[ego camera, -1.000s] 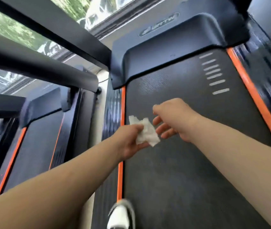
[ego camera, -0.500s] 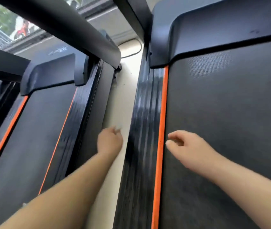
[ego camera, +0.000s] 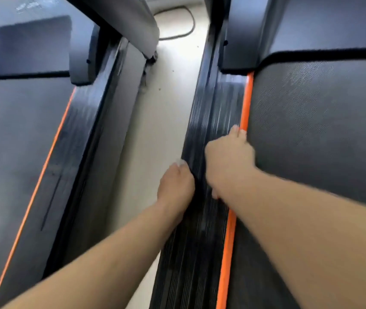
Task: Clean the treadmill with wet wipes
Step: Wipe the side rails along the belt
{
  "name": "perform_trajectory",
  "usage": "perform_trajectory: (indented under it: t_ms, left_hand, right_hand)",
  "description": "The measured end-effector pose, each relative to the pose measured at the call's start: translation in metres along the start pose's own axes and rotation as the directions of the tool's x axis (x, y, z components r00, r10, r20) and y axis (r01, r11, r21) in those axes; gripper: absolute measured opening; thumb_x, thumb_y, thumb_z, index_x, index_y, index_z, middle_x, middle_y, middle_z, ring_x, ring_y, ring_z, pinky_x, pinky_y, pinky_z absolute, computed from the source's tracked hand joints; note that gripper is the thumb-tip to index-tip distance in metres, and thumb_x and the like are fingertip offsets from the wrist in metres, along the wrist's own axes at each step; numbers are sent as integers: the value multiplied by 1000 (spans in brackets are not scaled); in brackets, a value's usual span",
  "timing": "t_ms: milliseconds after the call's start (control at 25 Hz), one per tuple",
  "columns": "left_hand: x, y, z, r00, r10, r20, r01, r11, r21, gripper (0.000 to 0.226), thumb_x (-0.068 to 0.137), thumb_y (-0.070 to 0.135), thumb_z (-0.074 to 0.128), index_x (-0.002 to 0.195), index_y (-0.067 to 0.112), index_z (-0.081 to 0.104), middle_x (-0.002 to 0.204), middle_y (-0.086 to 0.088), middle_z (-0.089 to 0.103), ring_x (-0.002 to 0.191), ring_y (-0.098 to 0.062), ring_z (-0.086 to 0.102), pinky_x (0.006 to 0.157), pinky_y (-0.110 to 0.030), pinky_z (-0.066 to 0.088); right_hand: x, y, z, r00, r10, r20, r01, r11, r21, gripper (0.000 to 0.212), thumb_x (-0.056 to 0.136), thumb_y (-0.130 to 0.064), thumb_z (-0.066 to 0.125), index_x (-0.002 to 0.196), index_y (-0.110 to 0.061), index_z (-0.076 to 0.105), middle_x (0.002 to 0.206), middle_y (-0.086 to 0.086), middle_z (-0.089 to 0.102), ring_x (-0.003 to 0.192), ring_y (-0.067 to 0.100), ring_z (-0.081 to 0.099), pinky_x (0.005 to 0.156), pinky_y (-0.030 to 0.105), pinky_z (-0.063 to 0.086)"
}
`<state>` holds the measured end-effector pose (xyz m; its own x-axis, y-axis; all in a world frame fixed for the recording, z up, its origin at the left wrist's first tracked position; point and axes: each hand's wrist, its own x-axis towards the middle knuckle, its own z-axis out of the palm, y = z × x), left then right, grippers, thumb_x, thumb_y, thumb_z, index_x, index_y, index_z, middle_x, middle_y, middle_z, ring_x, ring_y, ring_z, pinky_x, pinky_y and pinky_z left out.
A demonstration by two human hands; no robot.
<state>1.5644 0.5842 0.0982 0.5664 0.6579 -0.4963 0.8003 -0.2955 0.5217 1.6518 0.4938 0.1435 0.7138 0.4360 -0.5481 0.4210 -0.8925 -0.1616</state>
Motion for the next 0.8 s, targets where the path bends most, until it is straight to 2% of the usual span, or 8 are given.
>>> perform_trajectory:
  t_ms: [80,200,280,360,440,560,640,800]
  left_hand:
    - [39,46,-1,991,67,115,-57,994,-90,43,106,30,28,116,5,62,126,-17,63,119,-32,58,99,-38,44]
    - [114,119,-3,972,86,217,-57,989,-137,63,102,44,25,141,2,50,144,-15,54,131,-31,53,112,-42,41]
    - [164,148,1,963,91,253,-54,987,-149,70,98,51,21,143,6,49,145,-11,55,133,-29,52,116,-45,37]
    - [192,157,6,943,128,306,-72,979,-190,61,101,47,24,132,6,56,132,-12,63,120,-30,62,106,-43,46]
    - [202,157,9,909,152,388,-62,970,-235,60,100,47,29,135,5,53,131,-10,65,115,-26,65,99,-40,51]
    - [189,151,4,892,135,432,-21,966,-258,93,80,73,32,158,22,30,159,2,41,141,-25,45,118,-48,33]
    - [167,131,3,887,168,430,-46,959,-281,85,91,73,30,155,16,36,152,8,44,135,-18,47,116,-36,32]
    - [88,36,0,889,72,451,12,983,-181,89,92,82,22,151,20,46,152,1,50,137,-19,48,120,-38,31]
  right_hand:
    - [8,0,4,999,35,-5,-35,999,-39,51,94,-15,67,142,-4,53,161,34,16,151,48,13,112,50,38]
    - [13,0,8,999,16,36,-15,999,-49,65,87,-14,75,144,1,48,160,41,7,152,53,8,115,53,35]
    - [17,-2,7,998,24,50,-20,997,-73,69,84,-14,78,144,4,47,160,42,3,151,54,6,115,53,35]
    - [19,0,8,998,25,49,-22,997,-68,72,82,-15,81,143,2,48,161,41,0,152,53,5,115,51,37]
    - [18,4,7,999,4,35,-1,996,-90,73,80,-16,83,142,-1,49,162,39,-2,153,50,5,113,49,40]
    - [17,6,10,1000,1,12,0,995,-96,79,80,-16,84,145,4,44,162,38,-1,153,50,6,112,49,41]
    - [15,8,8,1000,21,23,-18,995,-99,85,78,-20,87,146,5,42,163,38,-1,153,50,6,111,49,42]
    - [11,16,4,998,-5,63,12,994,-110,134,60,-48,95,157,2,18,167,26,-8,156,39,-3,112,50,40]
